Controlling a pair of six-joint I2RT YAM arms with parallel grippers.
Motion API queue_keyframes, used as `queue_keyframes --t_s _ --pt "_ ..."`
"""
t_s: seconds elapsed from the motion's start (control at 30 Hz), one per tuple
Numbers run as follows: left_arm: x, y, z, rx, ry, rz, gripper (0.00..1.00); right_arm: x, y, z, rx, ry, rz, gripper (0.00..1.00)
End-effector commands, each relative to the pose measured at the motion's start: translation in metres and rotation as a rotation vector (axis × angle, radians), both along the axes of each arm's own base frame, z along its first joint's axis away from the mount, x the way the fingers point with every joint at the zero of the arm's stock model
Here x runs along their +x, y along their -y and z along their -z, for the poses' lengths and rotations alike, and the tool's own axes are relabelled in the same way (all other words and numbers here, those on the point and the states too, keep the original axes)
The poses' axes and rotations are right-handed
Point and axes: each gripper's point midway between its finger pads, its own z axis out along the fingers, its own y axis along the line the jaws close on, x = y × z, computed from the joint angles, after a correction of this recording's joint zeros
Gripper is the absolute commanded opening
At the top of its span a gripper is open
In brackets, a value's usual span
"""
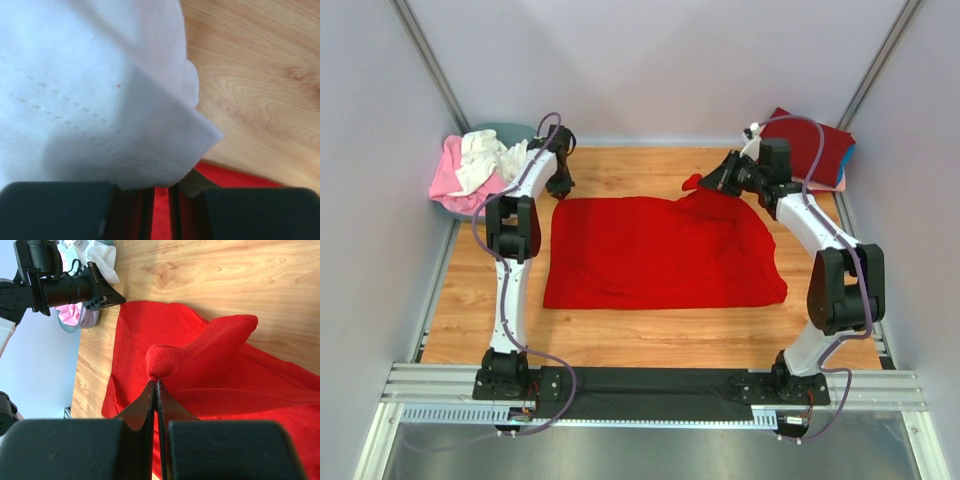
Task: Fold and stack the t-shirts
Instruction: Fold the tshirt
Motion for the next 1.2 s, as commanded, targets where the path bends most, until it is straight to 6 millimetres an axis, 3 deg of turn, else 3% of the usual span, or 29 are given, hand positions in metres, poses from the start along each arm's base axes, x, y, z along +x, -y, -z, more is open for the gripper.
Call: queue_keyframes --t_s 0.0,0.13,0.2,0.3,0.57,0.6,0.63,0.67,0.7,0.77,0.8,1.03,1.17 --pt "-0.007 -0.003 0.005 -0.001 -0.038 -0.004 0.17 -0.003 -0.001 -0.025 -0.006 0.095 -0.023 0.00" --pt "-0.008 -0.002 0.001 -0.009 -0.033 0.005 0.00 0.002 -0.001 -0.023 -0.023 0.100 -0.032 0.00" --pt "-0.012 0.000 0.002 -0.021 -0.042 0.008 0.00 0.006 0.001 -0.018 -0.039 0.087 -0.028 0.00" --pt "-0.012 0.005 -0.014 -0.048 -0.017 0.026 0.00 0.013 0.004 -0.022 -0.055 0.099 -0.021 0.00" --pt "-0.032 -0.001 -0.069 -0.036 0.054 0.042 0.00 0.011 0.025 -0.034 -0.128 0.136 0.041 0.00" --pt "-0.041 -0.002 -0.075 -0.033 0.054 0.042 0.00 0.006 0.028 -0.023 -0.146 0.120 0.051 0.00" --pt "-0.043 -0.003 -0.078 -0.030 0.068 0.041 0.00 0.002 0.032 -0.026 -0.158 0.131 0.063 0.00" --pt "-0.054 -0.005 -0.070 -0.024 0.039 0.039 0.00 0.000 0.037 -0.020 -0.186 0.134 0.082 0.00" --pt "-0.058 -0.006 -0.082 -0.028 0.065 0.037 0.00 -0.006 0.040 -0.006 -0.203 0.108 0.092 0.00" --pt "-0.063 -0.005 -0.085 -0.032 0.085 0.038 0.00 -0.011 0.050 -0.002 -0.237 0.115 0.137 0.00" --pt "-0.069 -0.005 -0.086 -0.035 0.096 0.040 0.00 -0.019 0.053 0.014 -0.253 0.086 0.143 0.00" --pt "-0.092 -0.002 -0.087 0.000 0.096 0.064 0.00 -0.042 0.072 0.024 -0.302 0.091 0.232 0.00" --pt "-0.103 0.004 -0.079 0.008 0.088 0.087 0.00 -0.052 0.089 0.012 -0.333 0.133 0.331 0.00"
